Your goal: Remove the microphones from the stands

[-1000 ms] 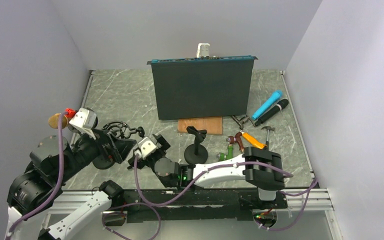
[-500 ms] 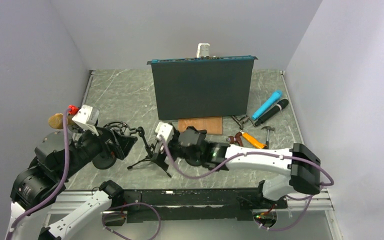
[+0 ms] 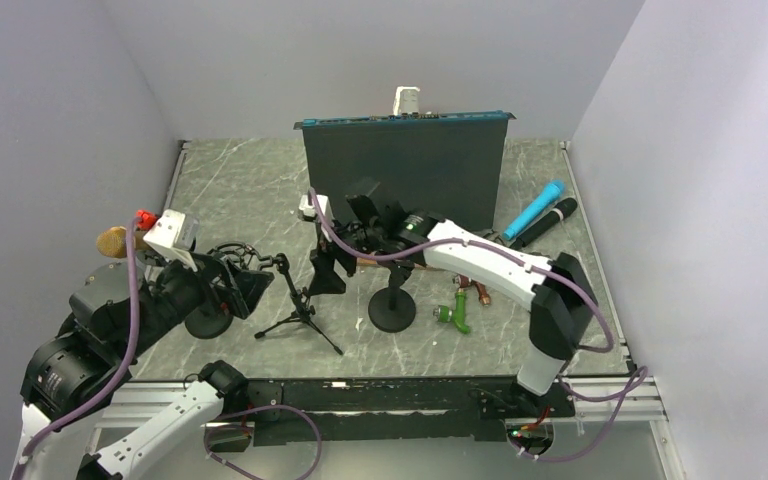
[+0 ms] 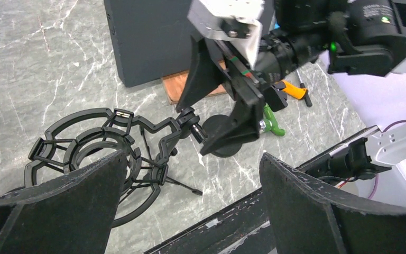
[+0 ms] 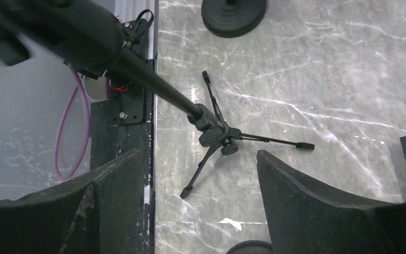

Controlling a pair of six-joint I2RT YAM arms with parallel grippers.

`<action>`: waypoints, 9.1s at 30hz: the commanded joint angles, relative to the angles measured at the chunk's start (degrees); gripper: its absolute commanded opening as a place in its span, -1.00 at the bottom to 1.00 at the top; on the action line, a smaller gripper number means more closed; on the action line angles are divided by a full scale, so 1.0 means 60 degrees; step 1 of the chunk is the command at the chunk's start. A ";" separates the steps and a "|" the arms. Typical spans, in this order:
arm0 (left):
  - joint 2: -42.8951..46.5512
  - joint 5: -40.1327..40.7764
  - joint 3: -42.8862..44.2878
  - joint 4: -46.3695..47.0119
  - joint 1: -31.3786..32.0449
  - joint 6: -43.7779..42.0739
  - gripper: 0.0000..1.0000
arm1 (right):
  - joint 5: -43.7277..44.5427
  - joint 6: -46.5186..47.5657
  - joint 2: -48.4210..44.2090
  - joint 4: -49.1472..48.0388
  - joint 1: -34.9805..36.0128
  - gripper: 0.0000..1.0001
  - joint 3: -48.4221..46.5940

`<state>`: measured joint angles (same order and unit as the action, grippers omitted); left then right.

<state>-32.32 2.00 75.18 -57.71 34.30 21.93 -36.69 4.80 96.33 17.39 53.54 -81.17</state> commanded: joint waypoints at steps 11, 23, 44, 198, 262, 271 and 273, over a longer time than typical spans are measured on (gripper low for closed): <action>0.0562 -0.0244 -0.0046 0.0352 -0.0016 0.0349 0.96 | -0.1490 0.2030 0.2742 0.2982 -0.0149 0.37 -0.3184; 0.0678 -0.0363 -0.0049 0.0362 -0.0012 0.0403 0.96 | -0.2362 0.2753 0.3552 0.3728 -0.0130 0.08 -0.3967; 0.0738 -0.0363 -0.0268 0.0391 -0.0012 0.0460 0.96 | -0.2198 0.2957 0.3611 0.3330 0.0143 -0.36 -0.3839; -0.0514 -0.0702 -0.1467 0.2460 -0.0018 0.1043 0.43 | 0.7455 -0.0650 -0.4698 -0.3632 0.2760 0.64 0.3914; 0.0962 0.0816 0.0908 -0.0327 -0.0005 0.0953 0.86 | 1.0909 -0.2974 0.4379 -0.3920 0.3026 -0.43 0.0295; 0.0907 0.0413 0.1496 -0.0888 -0.0005 0.1125 0.88 | 1.0354 -0.1930 0.5901 -0.3691 0.2074 -0.36 -0.2069; 0.1009 0.0521 0.1608 -0.0929 -0.0012 0.1120 0.90 | 1.0247 -0.1857 0.6185 -0.3685 0.1871 -0.30 -0.2476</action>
<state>-27.03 5.58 83.05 -62.11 34.33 27.70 26.37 -10.04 129.29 -8.75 67.44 -91.46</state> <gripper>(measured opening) 0.943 0.322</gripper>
